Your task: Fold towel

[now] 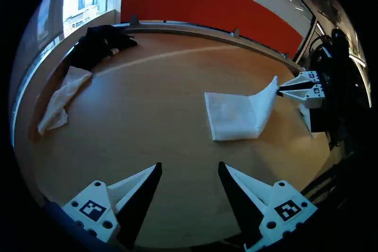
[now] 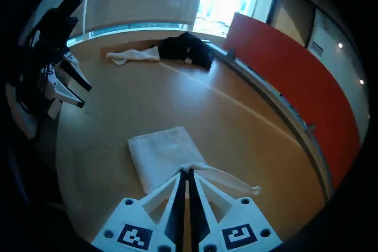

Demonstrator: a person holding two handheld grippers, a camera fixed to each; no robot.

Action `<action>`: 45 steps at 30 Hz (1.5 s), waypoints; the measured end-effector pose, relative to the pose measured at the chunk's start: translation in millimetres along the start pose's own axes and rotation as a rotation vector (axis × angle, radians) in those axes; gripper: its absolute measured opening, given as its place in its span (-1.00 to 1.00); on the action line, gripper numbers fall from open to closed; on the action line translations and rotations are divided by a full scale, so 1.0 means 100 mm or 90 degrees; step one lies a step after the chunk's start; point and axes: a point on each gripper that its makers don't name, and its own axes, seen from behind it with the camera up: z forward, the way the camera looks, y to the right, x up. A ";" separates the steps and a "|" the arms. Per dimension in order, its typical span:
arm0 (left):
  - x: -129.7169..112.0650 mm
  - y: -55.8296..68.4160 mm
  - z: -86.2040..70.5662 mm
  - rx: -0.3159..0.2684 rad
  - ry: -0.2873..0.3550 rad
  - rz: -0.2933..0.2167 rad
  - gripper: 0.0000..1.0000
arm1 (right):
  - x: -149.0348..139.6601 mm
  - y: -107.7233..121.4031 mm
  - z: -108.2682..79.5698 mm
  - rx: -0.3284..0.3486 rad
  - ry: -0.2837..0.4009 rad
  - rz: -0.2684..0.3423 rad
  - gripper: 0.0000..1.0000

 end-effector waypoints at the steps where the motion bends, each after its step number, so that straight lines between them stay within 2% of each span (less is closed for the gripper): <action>1: -0.01 0.00 -0.03 0.001 0.002 -0.005 0.76 | 0.03 -0.03 0.04 0.007 -0.001 -0.007 -0.92; 6: -0.04 -0.02 -0.18 0.007 0.015 -0.028 0.75 | 0.12 -0.19 0.26 0.041 -0.011 -0.039 -0.92; 12: -0.08 -0.07 -0.39 0.025 0.033 -0.051 0.76 | 0.18 -0.51 0.57 0.090 -0.026 -0.067 -0.92; 21: -0.20 -0.14 -0.59 0.046 0.047 -0.088 0.76 | 0.02 -0.92 1.05 0.147 -0.066 -0.067 -0.91; 24: -0.24 -0.15 -0.61 0.049 0.047 -0.096 0.76 | -0.02 -0.96 1.11 0.153 -0.075 -0.066 -0.91; 29: -0.27 -0.14 -0.61 0.049 0.046 -0.096 0.76 | -0.01 -0.97 1.11 0.154 -0.074 -0.067 -0.86; 30: -0.27 -0.14 -0.61 0.049 0.045 -0.095 0.76 | 0.00 -0.96 1.11 0.154 -0.073 -0.067 -0.82; 32: -0.27 -0.14 -0.60 0.048 0.044 -0.093 0.76 | 0.02 -0.95 1.09 0.152 -0.069 -0.063 -0.61; 34: -0.27 -0.14 -0.60 0.048 0.044 -0.091 0.76 | 0.03 -0.95 1.06 0.153 -0.065 -0.057 -0.25; 36: -0.26 -0.14 -0.59 0.047 0.043 -0.090 0.76 | 0.04 -0.95 1.02 0.154 -0.062 -0.050 0.19; 38: -0.26 -0.13 -0.59 0.047 0.043 -0.089 0.76 | 0.04 -0.94 0.98 0.151 -0.058 -0.044 0.45; 45: -0.22 -0.11 -0.57 0.041 0.044 -0.084 0.76 | -0.07 -0.87 0.81 0.129 -0.055 -0.014 0.48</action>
